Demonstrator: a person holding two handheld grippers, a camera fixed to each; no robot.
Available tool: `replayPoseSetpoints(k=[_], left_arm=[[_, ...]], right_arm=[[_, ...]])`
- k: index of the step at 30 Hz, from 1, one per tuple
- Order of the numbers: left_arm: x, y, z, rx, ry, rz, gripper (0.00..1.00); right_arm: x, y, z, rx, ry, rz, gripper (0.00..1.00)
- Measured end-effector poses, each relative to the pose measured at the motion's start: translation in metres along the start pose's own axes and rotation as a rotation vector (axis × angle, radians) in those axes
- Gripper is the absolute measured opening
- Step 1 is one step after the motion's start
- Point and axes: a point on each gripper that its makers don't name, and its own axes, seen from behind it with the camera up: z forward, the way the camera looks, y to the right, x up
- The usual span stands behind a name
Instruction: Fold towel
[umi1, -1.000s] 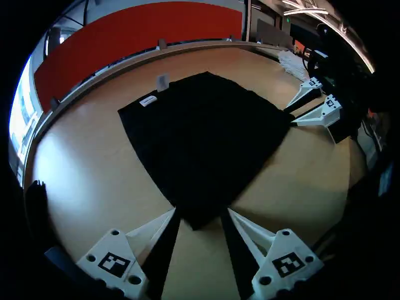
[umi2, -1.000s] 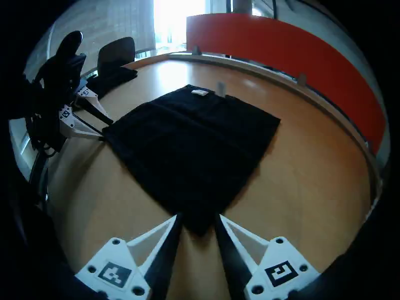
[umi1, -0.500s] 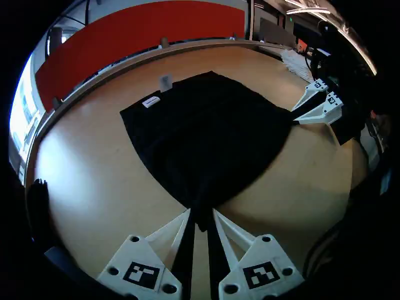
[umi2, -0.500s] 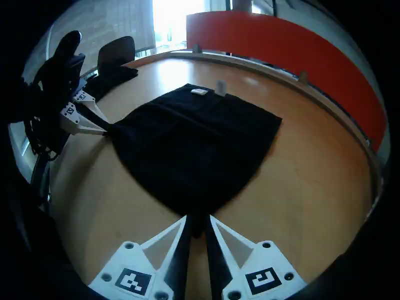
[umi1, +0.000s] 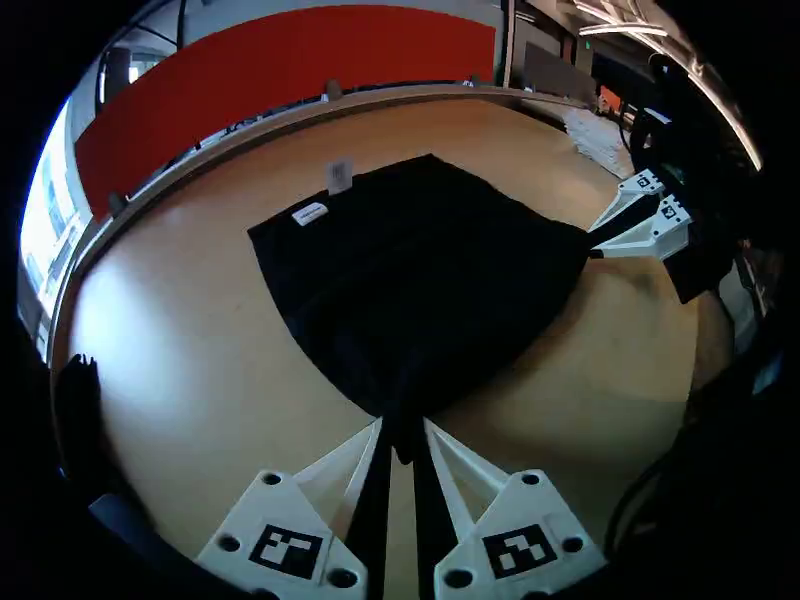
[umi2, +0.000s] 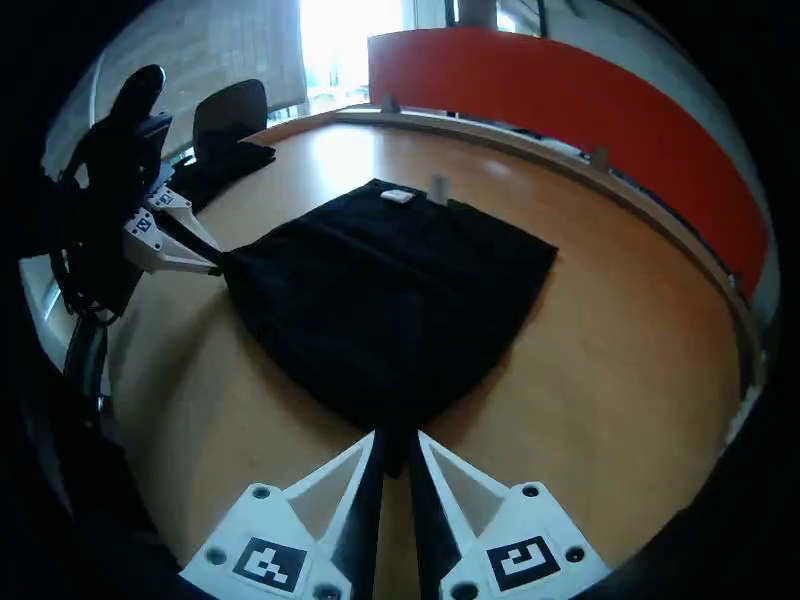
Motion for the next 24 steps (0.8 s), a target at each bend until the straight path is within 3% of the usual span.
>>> replayPoseSetpoints(k=[14,24], left_arm=[[0.012,0.014,-0.037,-0.013,0.013,-0.014,0.13],[0.022,0.02,-0.061,-0.016,0.023,-0.05,0.13]], right_arm=[[0.022,-0.009,-0.041,-0.003,0.039,-0.019,0.16],[0.034,-0.018,-0.067,0.004,0.049,-0.047,0.16]])
